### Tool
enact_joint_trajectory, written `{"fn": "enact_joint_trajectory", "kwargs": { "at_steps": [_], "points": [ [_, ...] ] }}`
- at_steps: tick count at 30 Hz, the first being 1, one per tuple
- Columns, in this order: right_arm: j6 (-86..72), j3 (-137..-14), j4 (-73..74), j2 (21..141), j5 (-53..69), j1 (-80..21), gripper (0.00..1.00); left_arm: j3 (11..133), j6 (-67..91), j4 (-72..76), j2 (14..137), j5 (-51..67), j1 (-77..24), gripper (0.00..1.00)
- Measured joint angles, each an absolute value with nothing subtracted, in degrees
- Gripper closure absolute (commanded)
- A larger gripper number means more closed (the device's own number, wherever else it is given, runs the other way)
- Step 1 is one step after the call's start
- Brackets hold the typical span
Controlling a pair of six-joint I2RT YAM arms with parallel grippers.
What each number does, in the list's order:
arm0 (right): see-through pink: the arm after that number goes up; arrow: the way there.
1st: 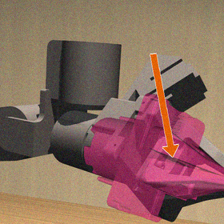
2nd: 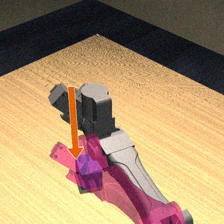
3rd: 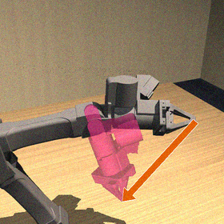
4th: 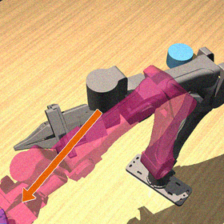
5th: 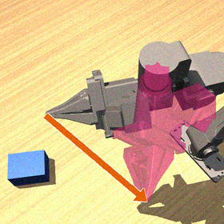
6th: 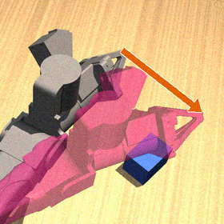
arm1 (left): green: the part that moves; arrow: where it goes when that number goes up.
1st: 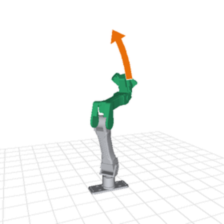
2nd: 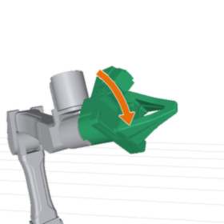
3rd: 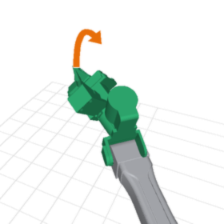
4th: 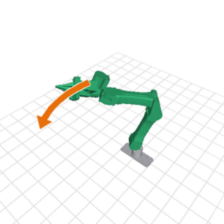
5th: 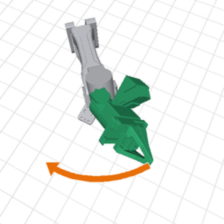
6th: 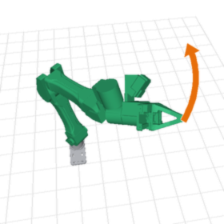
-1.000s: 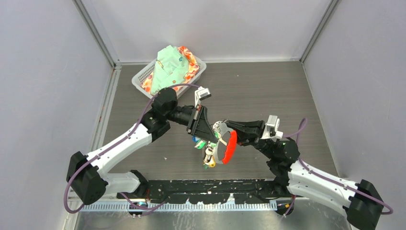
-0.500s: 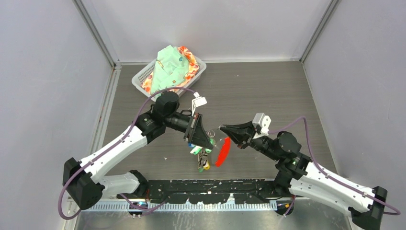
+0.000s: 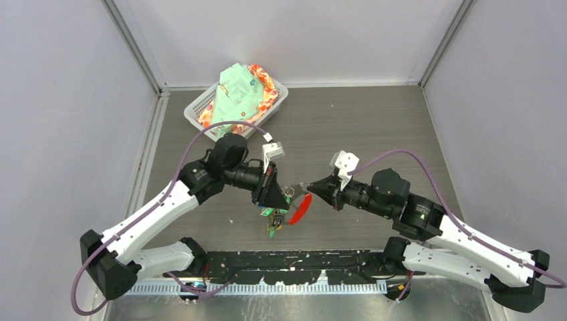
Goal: Remove the keys from the keyring
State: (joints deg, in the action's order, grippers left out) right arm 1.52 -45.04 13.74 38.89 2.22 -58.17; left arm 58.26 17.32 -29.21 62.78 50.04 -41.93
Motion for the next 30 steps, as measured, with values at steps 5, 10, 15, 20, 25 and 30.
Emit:
{"fn": "enact_joint_trajectory", "kwargs": {
  "at_steps": [5,10,15,20,25,30],
  "points": [
    [3.8,-47.9,16.8,41.1,0.7,-60.3,0.99,54.4,15.6,-25.8,58.2,47.2,-42.0,1.00],
    [6.8,-48.6,18.1,43.5,-1.1,-63.1,0.99,45.9,16.0,-17.5,52.8,44.8,-42.2,1.00],
    [8.9,-49.8,21.3,45.5,-5.5,-65.2,0.99,38.5,17.7,-5.9,51.8,40.9,-43.2,0.96],
    [8.9,-50.6,24.6,48.9,-11.8,-66.5,0.99,29.7,20.6,10.0,53.4,30.3,-48.0,0.92],
    [8.7,-48.9,25.8,52.3,-17.9,-67.1,0.99,24.0,21.3,25.3,61.7,19.0,-53.4,0.82],
    [8.7,-46.5,25.4,52.6,-19.9,-68.2,0.99,21.1,22.0,33.3,66.3,14.1,-55.4,0.65]
  ]
}}
